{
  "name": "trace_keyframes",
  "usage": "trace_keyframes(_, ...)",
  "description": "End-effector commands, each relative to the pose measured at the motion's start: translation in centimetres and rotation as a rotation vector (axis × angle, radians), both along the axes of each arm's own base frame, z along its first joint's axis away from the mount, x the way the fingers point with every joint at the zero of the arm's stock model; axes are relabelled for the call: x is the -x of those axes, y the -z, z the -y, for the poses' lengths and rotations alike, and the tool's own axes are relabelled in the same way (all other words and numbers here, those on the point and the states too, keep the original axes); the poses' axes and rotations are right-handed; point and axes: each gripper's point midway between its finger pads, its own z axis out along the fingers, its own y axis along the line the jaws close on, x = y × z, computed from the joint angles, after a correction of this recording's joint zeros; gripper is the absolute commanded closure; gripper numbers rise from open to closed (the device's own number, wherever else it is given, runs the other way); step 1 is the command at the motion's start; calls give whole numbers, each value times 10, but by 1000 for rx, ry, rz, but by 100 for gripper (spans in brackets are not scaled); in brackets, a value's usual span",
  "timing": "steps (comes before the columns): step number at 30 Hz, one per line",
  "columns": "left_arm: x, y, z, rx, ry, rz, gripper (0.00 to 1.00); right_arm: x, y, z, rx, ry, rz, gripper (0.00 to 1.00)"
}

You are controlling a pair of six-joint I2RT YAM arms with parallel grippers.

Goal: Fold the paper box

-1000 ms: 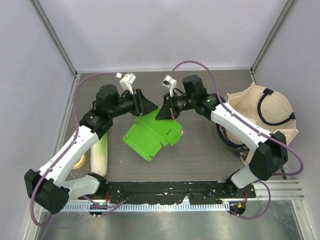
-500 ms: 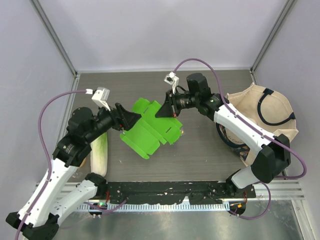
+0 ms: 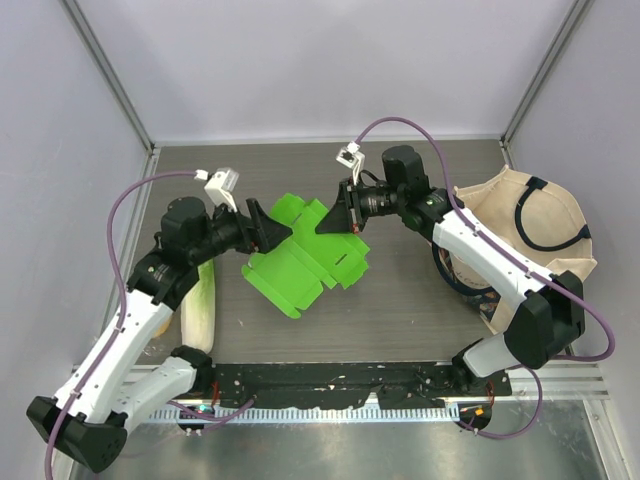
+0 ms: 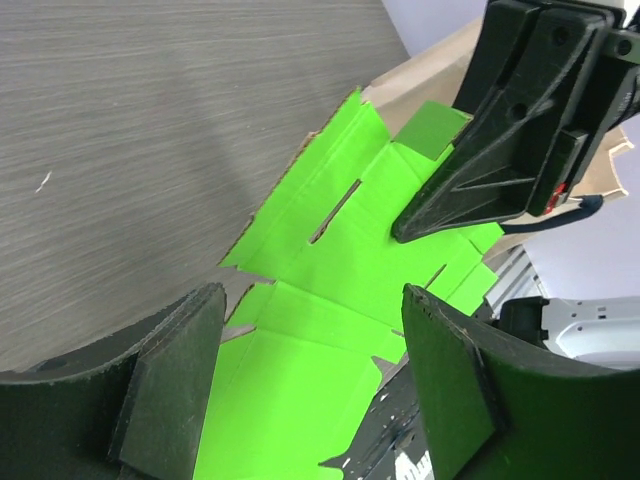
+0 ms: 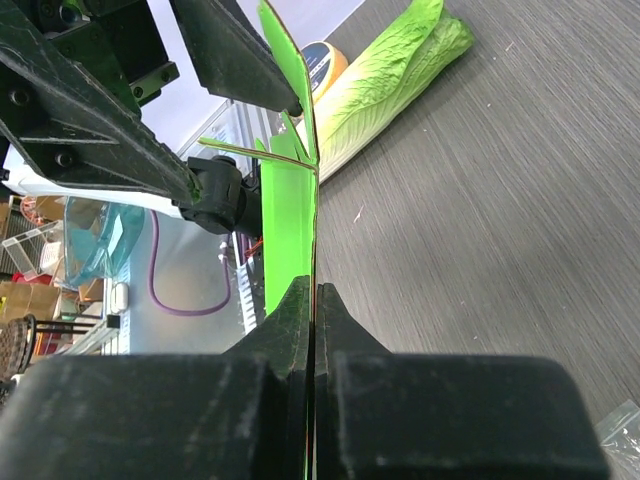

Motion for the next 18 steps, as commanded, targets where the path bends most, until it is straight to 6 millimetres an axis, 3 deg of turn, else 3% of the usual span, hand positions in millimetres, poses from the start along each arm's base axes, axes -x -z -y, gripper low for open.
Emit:
trace_keyframes(1,0,-17,14,80,70,46,26,6,-28,0,-69,-21,66,100)
trace_keyframes(6,0,-11,14,68,72,35,27,7,-31,-1,-80,-26,69,100)
trace_keyframes(12,12,-17,25,158,138,30,48,0,-29,-3,-82,-2,48,100)
trace_keyframes(14,15,-20,28,195,148,23,49,0,-28,-5,-87,-2,41,100)
trace_keyframes(18,13,-7,31,217,149,-15,48,3,-35,-6,-117,-11,36,100)
